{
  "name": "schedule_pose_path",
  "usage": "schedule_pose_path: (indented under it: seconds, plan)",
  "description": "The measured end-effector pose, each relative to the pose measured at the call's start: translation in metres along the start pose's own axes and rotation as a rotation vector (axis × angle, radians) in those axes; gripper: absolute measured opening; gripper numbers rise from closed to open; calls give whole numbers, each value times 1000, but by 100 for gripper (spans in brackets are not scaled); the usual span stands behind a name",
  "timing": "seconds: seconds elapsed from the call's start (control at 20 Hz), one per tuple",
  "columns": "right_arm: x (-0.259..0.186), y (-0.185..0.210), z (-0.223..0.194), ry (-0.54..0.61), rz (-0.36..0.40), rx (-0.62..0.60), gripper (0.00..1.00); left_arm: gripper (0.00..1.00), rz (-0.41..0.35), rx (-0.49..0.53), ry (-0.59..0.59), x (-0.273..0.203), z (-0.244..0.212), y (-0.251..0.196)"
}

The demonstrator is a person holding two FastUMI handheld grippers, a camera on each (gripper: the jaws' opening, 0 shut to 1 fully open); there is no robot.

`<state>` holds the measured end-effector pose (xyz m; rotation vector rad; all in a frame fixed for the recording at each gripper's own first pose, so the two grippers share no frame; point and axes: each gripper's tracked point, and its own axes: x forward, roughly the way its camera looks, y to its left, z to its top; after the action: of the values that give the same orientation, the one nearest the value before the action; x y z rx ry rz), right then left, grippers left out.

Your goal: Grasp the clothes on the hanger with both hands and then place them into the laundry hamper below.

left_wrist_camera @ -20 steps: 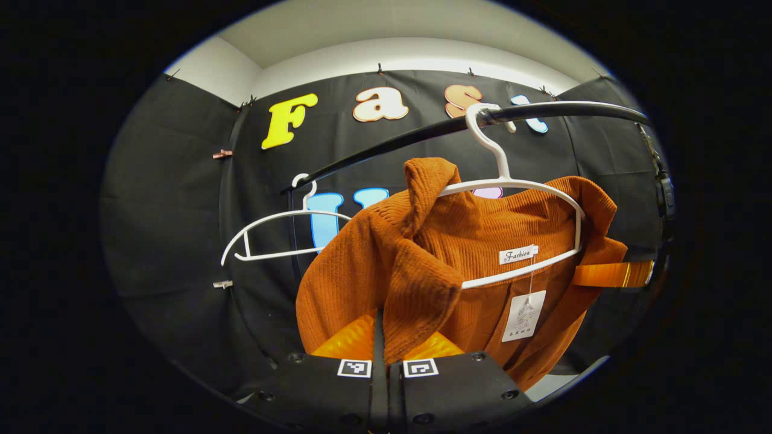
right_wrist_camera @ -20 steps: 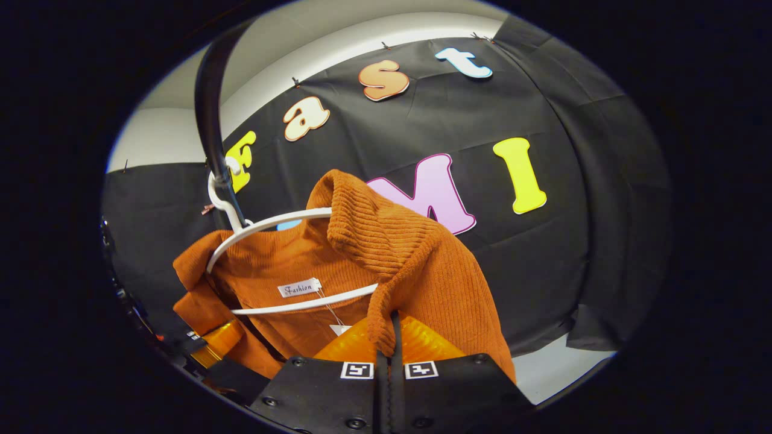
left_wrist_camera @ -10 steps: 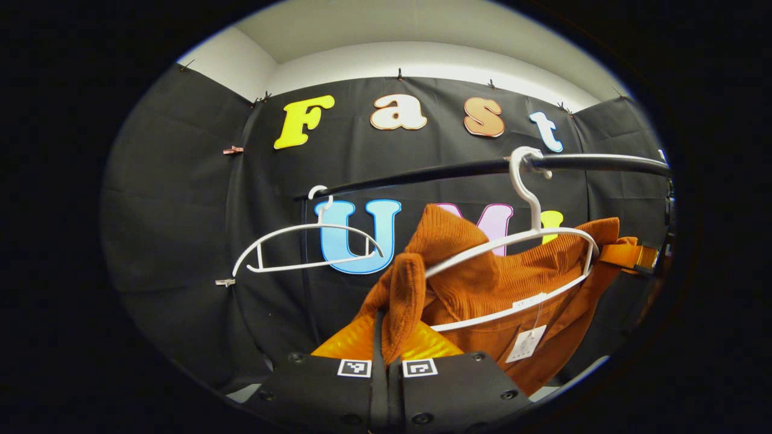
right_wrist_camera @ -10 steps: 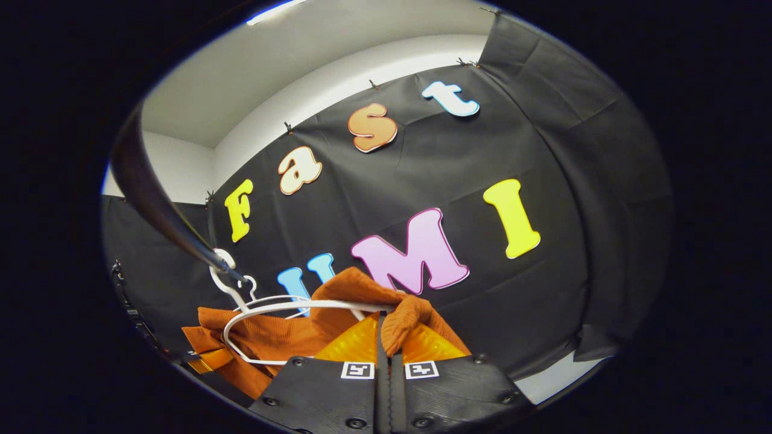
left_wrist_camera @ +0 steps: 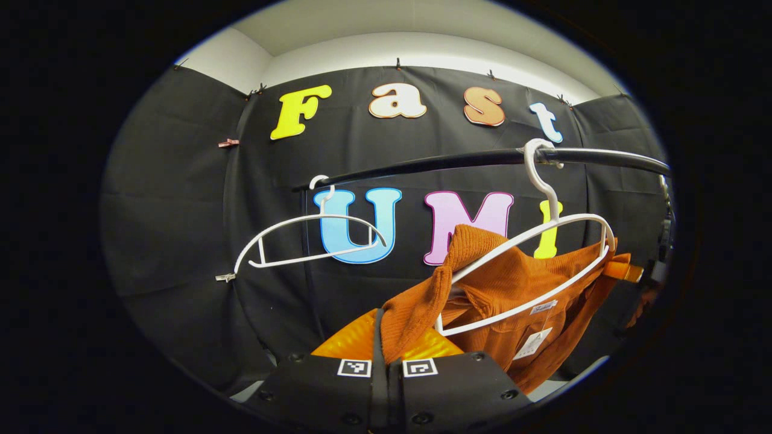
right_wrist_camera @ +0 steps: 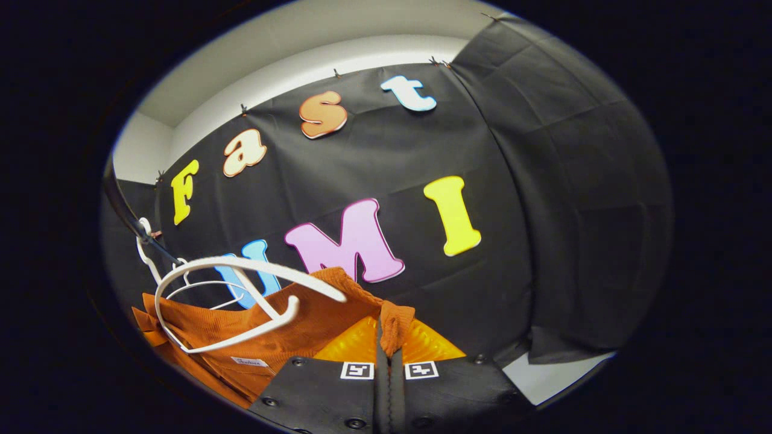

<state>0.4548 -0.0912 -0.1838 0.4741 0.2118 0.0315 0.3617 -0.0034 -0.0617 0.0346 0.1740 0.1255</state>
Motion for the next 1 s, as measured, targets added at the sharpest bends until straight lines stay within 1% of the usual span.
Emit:
schedule_pose_path:
  seconds: [0.1,0.3,0.45,0.55,0.7,0.85,1.0]
  plan:
    - [-6,12,-24,40,42,4,4,5,7,14,13,0,-7,6]
    - [-34,56,-60,118,182,44,4,5,37,6,41,-6,-27,26]
    - [-54,84,-81,171,267,69,4,5,65,0,88,-7,-53,46]
    - [-63,101,-90,198,311,88,4,5,55,-7,106,-9,-67,48]
    - [-80,127,-102,237,373,118,4,5,31,16,155,-15,-97,41]
    - [-96,155,-115,271,447,82,4,5,-29,2,188,-19,-120,18]
    - [-110,178,-122,295,509,50,4,5,-102,2,201,-27,-129,-15]
